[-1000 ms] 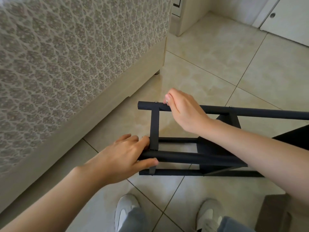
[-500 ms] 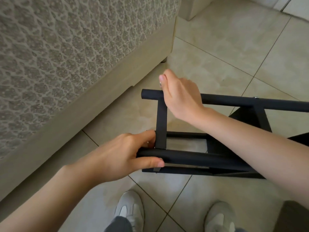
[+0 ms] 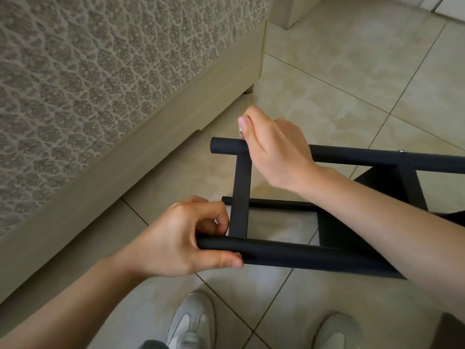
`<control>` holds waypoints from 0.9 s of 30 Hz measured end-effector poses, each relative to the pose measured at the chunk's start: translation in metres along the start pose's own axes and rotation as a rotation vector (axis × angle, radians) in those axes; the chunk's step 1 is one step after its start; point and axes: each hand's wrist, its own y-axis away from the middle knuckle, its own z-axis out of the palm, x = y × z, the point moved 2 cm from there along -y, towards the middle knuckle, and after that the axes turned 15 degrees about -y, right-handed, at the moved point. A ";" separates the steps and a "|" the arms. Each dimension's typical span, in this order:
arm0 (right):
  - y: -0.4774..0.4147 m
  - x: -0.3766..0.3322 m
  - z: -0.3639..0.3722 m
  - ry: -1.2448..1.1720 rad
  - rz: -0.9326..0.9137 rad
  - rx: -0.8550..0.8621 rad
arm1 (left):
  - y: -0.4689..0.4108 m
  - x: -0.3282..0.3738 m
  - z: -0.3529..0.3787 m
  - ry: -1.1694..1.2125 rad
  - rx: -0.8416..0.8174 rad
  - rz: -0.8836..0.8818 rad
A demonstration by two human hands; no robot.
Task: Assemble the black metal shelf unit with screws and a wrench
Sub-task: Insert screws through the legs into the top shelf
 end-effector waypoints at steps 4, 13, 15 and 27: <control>0.002 -0.002 0.001 0.010 0.000 -0.003 | 0.002 -0.003 0.002 -0.035 0.046 0.037; 0.002 -0.003 0.003 0.048 0.014 0.012 | -0.001 -0.004 0.005 0.020 0.181 0.047; 0.002 -0.003 0.004 0.047 0.026 0.016 | -0.001 -0.002 0.005 -0.021 0.241 0.106; 0.002 -0.004 0.004 0.040 0.068 0.013 | 0.005 -0.002 0.012 -0.048 0.218 0.195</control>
